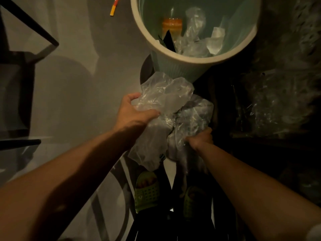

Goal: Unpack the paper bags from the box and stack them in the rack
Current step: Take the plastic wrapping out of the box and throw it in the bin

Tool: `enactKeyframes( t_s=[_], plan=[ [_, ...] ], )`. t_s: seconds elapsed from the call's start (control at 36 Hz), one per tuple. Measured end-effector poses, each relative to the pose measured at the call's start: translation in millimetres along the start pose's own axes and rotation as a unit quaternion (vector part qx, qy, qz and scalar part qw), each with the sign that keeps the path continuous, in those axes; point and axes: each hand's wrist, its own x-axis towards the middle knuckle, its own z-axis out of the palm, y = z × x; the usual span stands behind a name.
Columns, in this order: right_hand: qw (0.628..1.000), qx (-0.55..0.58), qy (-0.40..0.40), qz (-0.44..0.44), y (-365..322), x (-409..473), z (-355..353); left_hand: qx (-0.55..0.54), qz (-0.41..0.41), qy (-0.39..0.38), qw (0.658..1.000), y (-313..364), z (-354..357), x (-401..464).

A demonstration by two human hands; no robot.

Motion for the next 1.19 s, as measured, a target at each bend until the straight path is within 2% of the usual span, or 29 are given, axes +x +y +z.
enactKeyframes(
  t_s=[0.17, 0.25, 0.42, 0.58, 0.83, 0.97, 1.11, 1.19],
  plan=[
    [0.998, 0.019, 0.027, 0.058, 2.9, 9.7, 15.7, -0.017, -0.007, -0.004, 1.000, -7.2, -1.2, 4.5],
    [0.997, 0.055, 0.002, 0.054, 5.8, 16.2, 27.0, -0.025, -0.006, 0.001, 1.000, -11.8, -3.4, 5.8],
    [0.987, 0.148, -0.056, -0.025, -5.8, -7.4, 21.8, -0.037, -0.012, 0.006, 0.999, -12.4, -9.8, 4.2],
    [0.979, 0.167, -0.059, -0.105, -17.9, -53.9, 2.8, -0.043, -0.046, 0.004, 0.998, 5.6, -24.3, -10.8],
    [0.922, 0.330, -0.120, -0.164, -50.8, -131.1, -22.6, -0.111, -0.065, -0.048, 0.990, 41.7, -68.8, -45.9],
    [0.901, 0.358, -0.156, -0.191, -68.0, -173.6, -37.7, -0.181, -0.108, -0.085, 0.974, 65.8, -97.8, -68.6],
    [0.883, 0.376, -0.178, -0.217, -88.6, -216.4, -63.6, -0.245, -0.199, -0.153, 0.936, 80.7, -131.8, -84.6],
    [0.875, 0.375, -0.173, -0.254, -103.0, -245.0, -81.6, -0.267, -0.201, -0.137, 0.933, 86.5, -153.1, -93.8]
  ],
)
